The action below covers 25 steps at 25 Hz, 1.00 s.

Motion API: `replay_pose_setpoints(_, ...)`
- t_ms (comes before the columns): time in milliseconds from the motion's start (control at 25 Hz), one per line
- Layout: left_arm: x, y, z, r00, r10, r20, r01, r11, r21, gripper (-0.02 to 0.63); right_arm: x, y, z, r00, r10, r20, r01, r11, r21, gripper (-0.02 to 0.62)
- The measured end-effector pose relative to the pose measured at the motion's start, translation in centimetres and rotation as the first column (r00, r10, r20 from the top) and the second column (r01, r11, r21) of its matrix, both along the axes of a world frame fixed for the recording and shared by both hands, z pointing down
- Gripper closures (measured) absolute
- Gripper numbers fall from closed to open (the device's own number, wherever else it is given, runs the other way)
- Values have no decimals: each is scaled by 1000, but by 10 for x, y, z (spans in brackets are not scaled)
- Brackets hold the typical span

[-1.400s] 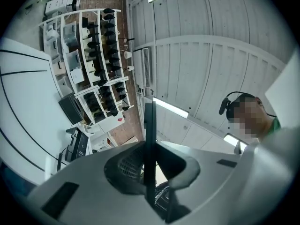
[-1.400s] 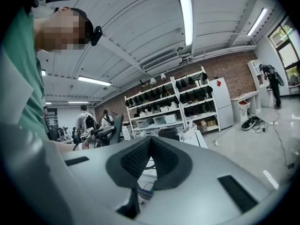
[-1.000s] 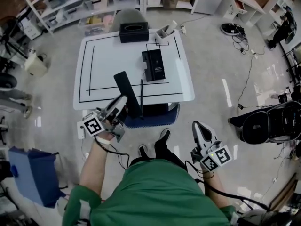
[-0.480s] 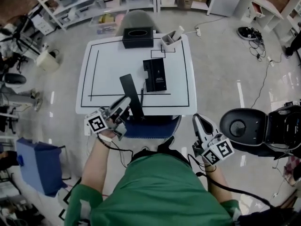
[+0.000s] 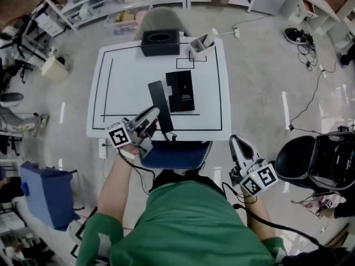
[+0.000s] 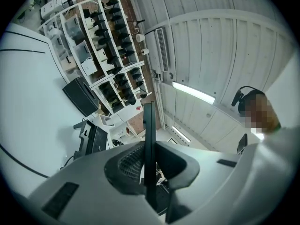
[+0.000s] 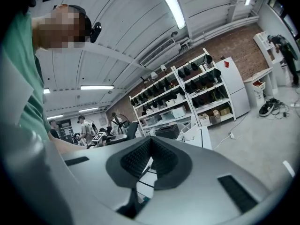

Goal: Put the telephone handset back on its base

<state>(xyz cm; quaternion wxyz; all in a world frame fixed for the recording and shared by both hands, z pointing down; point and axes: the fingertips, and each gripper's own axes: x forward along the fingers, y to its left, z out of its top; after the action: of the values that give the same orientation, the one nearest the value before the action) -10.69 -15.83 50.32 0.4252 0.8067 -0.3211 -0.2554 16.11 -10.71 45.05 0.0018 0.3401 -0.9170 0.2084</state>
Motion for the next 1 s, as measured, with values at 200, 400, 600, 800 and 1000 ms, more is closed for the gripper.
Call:
replay_pose_setpoints(200,0,-29,24,999,52,1,-52,998,-19,525,8,-4,-2,996,91,-22,-91,996,-1,583)
replay_pose_setpoints(400,-6,-54,55,996,85,-11,-86,994,-61,525,-1,-1,9,985,167,-30,-168,985,-26,583)
replay_pose_setpoints(600,-7,-74,83,993,114,-6,-114,988,-109,525,-9,13,6,970,236,-59,-238,971,-30,583)
replay_pose_setpoints(800,-11,-86,110,993,114,27,-108,979,-174,525,-14,24,-4,952,295,-84,-298,955,-16,583)
replay_pose_setpoints(1000,-7,-96,122,990,135,43,-125,975,-184,525,-20,37,-7,938,331,-98,-335,942,-17,583)
